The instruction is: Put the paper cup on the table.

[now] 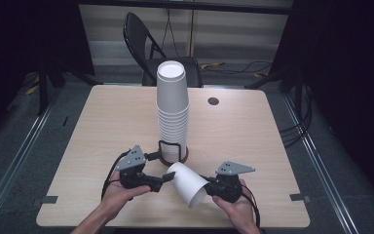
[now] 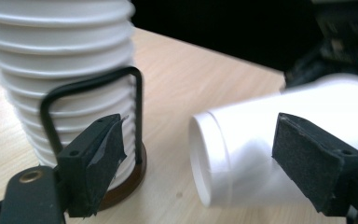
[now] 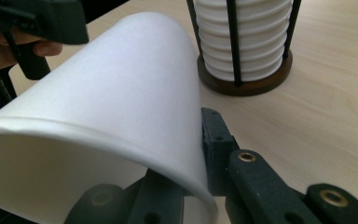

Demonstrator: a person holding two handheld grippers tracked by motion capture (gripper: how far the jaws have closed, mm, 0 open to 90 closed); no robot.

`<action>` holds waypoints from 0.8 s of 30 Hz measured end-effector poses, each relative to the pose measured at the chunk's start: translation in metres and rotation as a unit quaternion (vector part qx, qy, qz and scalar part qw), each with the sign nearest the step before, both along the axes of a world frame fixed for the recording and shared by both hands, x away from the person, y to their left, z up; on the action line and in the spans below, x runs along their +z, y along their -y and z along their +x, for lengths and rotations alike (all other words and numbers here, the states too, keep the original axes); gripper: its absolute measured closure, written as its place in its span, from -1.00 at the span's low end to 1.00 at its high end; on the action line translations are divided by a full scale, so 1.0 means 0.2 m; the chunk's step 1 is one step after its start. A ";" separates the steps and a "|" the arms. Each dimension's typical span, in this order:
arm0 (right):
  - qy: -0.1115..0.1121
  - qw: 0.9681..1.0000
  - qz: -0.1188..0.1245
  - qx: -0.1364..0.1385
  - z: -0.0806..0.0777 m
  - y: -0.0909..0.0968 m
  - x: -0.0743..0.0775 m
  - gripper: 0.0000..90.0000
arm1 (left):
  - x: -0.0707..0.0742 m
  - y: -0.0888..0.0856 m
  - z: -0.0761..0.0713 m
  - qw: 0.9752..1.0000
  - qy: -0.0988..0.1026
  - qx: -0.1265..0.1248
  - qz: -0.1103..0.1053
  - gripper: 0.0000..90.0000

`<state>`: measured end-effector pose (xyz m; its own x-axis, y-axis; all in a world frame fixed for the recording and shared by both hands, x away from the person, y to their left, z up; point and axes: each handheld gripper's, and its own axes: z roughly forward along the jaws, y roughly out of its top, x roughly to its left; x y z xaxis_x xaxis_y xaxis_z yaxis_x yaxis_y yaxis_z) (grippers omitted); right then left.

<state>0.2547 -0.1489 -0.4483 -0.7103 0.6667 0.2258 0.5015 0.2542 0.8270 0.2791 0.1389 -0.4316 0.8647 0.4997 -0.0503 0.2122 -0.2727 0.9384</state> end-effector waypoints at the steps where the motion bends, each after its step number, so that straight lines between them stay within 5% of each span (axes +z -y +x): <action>1: -0.023 1.000 -0.001 -0.002 0.02 0.01 0.00 0.93 | 0.00 0.01 -0.01 1.000 0.012 -0.006 0.013 -0.64; 7: -0.047 0.999 -0.022 0.001 0.04 0.04 0.01 0.93 | -0.04 0.04 -0.06 0.995 0.054 -0.056 0.063 -0.65; 9: -0.057 0.998 -0.024 0.007 0.05 0.04 0.01 0.93 | -0.04 0.06 -0.08 0.990 0.081 -0.076 0.087 -0.65; 11: -0.067 0.997 -0.032 0.007 0.06 0.04 0.02 0.92 | -0.05 0.07 -0.09 0.988 0.088 -0.083 0.095 -0.65; 13: -0.075 0.997 -0.034 0.012 0.06 0.04 0.02 0.93 | -0.07 0.09 -0.11 0.982 0.111 -0.098 0.120 -0.65; 16: -0.090 0.995 -0.038 0.022 0.07 0.04 0.02 0.93 | -0.09 0.11 -0.12 0.976 0.126 -0.111 0.140 -0.65; 20: -0.103 0.993 -0.043 0.028 0.08 0.03 0.02 0.93 | -0.11 0.11 -0.12 0.972 0.132 -0.123 0.153 -0.65; 21: -0.116 0.992 -0.045 0.034 0.09 0.03 0.03 0.93 | -0.12 0.12 -0.12 0.968 0.140 -0.132 0.160 -0.65; 23: -0.128 0.990 -0.047 0.040 0.09 0.01 0.02 0.93 | -0.12 0.12 -0.12 0.968 0.141 -0.133 0.160 -0.65; 24: -0.137 0.989 -0.046 0.043 0.10 0.01 0.02 0.93 | -0.12 0.13 -0.12 0.965 0.148 -0.140 0.166 -0.65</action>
<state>0.2739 -0.1506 -0.4439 -0.6856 0.6330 0.3595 0.6770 0.3729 0.6345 0.2543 0.1136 -0.4565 0.9199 0.1898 0.3431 -0.1784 -0.5765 0.7973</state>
